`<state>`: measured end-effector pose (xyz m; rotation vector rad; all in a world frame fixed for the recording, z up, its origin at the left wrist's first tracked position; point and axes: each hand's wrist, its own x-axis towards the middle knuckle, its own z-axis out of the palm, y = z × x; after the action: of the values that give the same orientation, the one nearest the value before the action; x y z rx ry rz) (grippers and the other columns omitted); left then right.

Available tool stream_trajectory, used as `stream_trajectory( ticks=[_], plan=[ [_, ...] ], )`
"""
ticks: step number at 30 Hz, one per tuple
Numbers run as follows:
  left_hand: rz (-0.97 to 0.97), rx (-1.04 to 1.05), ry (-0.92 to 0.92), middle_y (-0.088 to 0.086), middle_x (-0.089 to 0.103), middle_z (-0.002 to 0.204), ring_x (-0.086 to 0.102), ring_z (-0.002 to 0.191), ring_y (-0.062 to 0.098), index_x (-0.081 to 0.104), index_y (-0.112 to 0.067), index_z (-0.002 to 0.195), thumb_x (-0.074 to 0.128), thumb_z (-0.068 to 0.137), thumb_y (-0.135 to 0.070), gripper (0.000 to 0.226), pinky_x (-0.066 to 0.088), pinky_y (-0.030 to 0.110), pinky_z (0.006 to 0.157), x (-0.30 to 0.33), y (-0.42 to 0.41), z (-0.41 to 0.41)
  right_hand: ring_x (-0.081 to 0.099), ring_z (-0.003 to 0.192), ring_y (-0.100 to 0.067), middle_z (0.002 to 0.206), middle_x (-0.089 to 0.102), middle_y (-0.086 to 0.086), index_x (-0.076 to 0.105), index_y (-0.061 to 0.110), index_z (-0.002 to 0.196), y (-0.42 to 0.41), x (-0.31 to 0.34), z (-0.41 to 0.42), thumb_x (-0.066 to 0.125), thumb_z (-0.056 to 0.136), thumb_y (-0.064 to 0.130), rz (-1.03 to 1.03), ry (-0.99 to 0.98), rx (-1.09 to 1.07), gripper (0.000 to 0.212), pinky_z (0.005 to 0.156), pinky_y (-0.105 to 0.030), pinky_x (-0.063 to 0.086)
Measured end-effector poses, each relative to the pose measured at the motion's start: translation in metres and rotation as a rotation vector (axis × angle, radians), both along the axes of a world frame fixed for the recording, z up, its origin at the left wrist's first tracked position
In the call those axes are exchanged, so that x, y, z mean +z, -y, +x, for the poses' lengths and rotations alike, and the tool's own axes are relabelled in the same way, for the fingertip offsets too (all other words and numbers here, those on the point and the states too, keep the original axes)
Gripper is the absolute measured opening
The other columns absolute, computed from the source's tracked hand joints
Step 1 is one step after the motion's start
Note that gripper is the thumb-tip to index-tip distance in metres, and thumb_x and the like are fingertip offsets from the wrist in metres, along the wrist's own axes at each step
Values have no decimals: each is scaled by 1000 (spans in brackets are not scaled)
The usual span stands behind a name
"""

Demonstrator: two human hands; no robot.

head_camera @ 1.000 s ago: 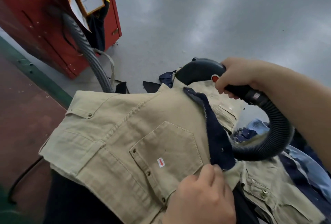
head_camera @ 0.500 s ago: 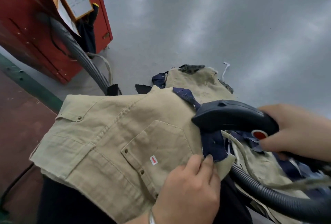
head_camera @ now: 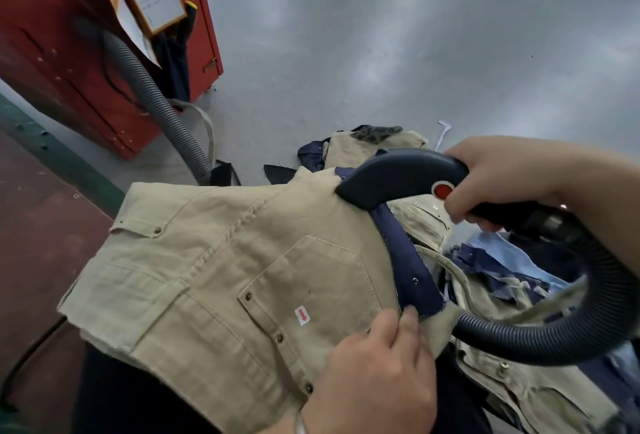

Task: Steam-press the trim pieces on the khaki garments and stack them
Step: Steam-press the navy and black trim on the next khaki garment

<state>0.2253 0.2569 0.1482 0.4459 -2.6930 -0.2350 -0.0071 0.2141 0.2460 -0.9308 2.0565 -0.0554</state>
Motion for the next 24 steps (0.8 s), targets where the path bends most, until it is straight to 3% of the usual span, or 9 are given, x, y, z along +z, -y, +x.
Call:
stream_trajectory(
  ticks=[3, 10, 13, 15, 18, 20, 24],
  plan=[
    [4, -12, 26, 6, 75, 91, 63, 60, 15, 78, -16, 77, 34, 90, -5, 47, 35, 18, 39, 0, 1, 1, 53, 35, -21, 48, 57, -13, 53, 4, 80, 20, -7, -1, 67, 75, -14, -9, 2, -13, 23, 37, -25, 46],
    [39, 21, 65, 4, 75, 90, 62, 59, 16, 78, -17, 78, 28, 94, -5, 53, 33, 18, 36, 3, -3, 2, 55, 37, -24, 51, 59, -15, 56, -1, 88, 43, -11, -16, 65, 76, -13, -121, -107, -119, 19, 41, -30, 49],
    [45, 30, 68, 3, 75, 90, 62, 59, 16, 77, -18, 78, 27, 95, -4, 55, 33, 19, 35, 3, -4, 3, 60, 39, -24, 50, 63, -14, 60, 5, 83, 20, 7, -38, 70, 72, -10, -177, -115, -143, 21, 43, -33, 52],
    [41, 23, 72, 2, 74, 92, 62, 60, 15, 78, -18, 80, 27, 94, -4, 54, 35, 18, 35, 2, -4, 3, 61, 41, -28, 53, 64, -18, 65, 16, 69, -4, 19, -46, 74, 67, -5, -193, -114, -129, 22, 45, -39, 53],
    [36, 10, 86, 2, 74, 94, 63, 61, 14, 77, -18, 82, 27, 92, -3, 53, 34, 18, 36, 1, -4, 3, 62, 40, -30, 51, 64, -18, 67, 26, 67, -39, 28, -42, 80, 54, 12, -152, -113, -101, 23, 41, -34, 51],
    [49, 7, 79, 2, 74, 93, 62, 60, 15, 77, -17, 79, 30, 91, -4, 51, 33, 18, 35, 1, -5, 3, 63, 40, -30, 52, 66, -16, 67, 30, 76, -56, 25, -33, 76, 40, 27, -66, -94, -63, 37, 40, -31, 50],
    [49, 0, 79, 3, 74, 92, 63, 61, 16, 77, -17, 79, 30, 90, -4, 50, 33, 19, 34, 0, -5, 5, 58, 37, -27, 50, 65, -15, 63, 24, 72, -61, 5, -9, 68, 47, 17, 7, -21, -5, 26, 38, -26, 46]
  ],
)
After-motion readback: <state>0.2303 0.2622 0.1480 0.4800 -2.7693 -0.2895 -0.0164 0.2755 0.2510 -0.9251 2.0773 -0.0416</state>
